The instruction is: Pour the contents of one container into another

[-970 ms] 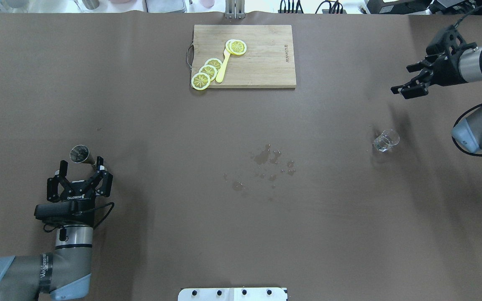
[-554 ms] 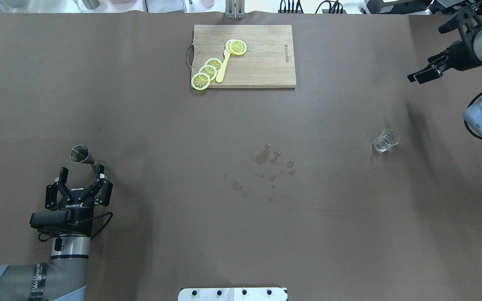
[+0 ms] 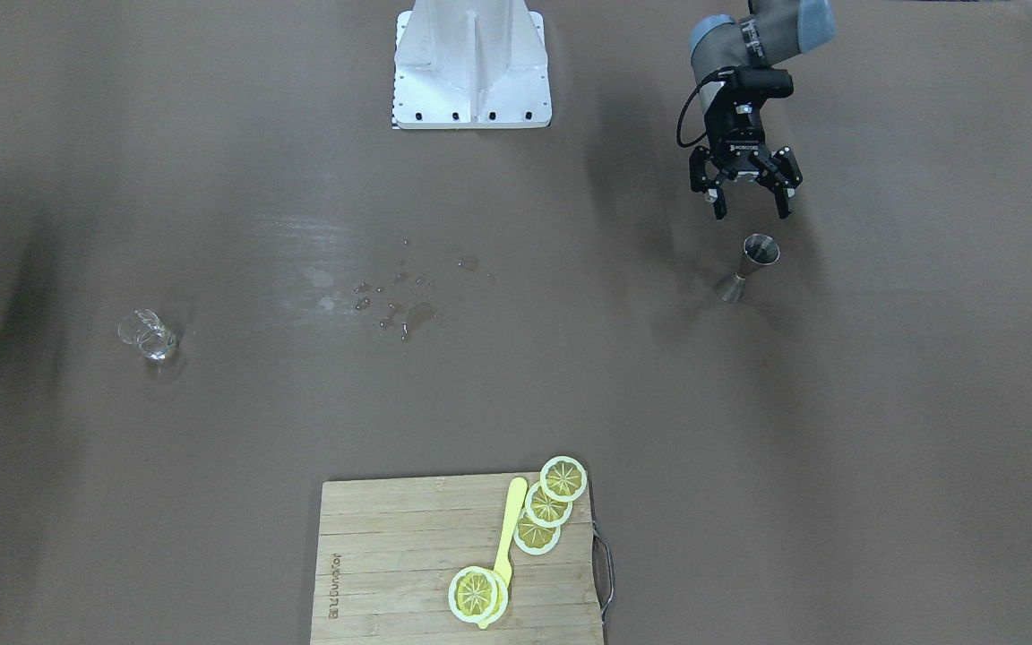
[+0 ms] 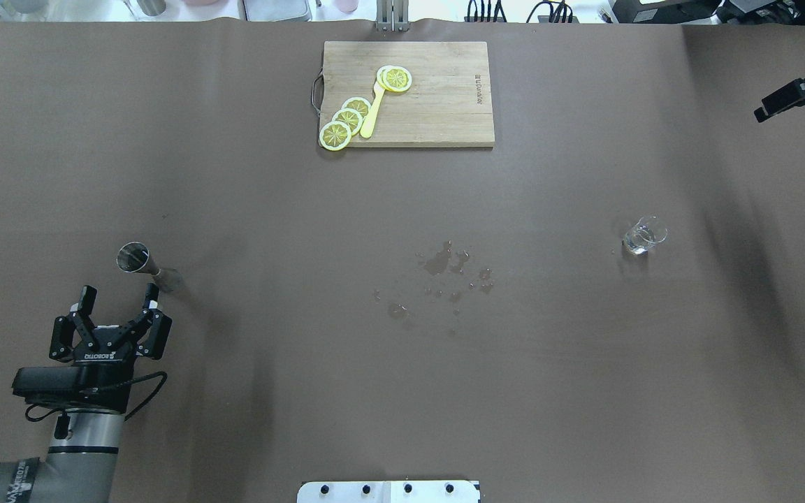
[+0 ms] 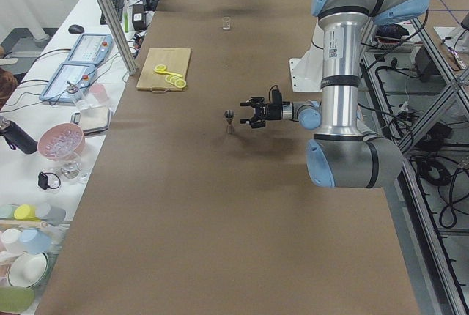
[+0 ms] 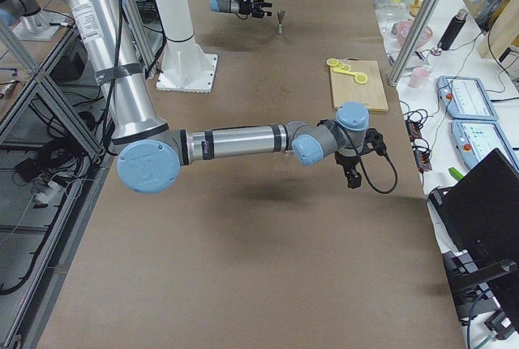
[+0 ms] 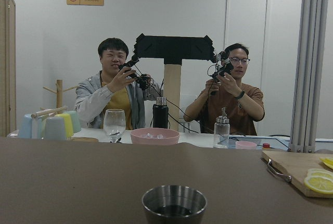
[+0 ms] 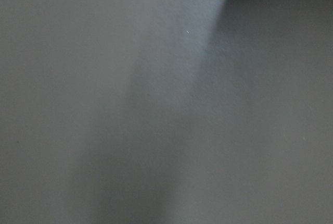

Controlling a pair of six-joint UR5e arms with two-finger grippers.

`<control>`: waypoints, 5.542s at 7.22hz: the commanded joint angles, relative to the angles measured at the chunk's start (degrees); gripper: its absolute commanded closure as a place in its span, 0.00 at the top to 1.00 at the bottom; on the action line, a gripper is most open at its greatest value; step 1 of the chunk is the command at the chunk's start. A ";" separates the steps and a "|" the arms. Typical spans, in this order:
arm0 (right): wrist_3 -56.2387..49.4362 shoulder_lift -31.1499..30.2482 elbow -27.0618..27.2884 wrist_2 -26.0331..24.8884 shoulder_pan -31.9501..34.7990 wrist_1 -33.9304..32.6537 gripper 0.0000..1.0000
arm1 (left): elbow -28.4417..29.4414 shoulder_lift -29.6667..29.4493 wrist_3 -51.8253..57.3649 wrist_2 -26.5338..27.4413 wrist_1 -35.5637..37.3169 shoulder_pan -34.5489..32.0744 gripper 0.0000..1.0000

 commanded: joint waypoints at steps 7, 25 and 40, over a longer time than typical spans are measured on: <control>0.77 -16.99 16.37 1.24 10.93 -24.76 1.00 | -16.36 -2.87 50.42 -12.35 -15.86 -1.53 0.99; -10.39 -28.80 22.00 1.62 15.26 -16.67 1.00 | 27.34 -25.70 117.34 -122.50 -30.23 -76.68 0.99; -10.48 -29.07 22.18 1.62 16.23 -16.67 1.00 | 20.22 -8.36 118.04 -129.71 -11.19 -83.63 0.99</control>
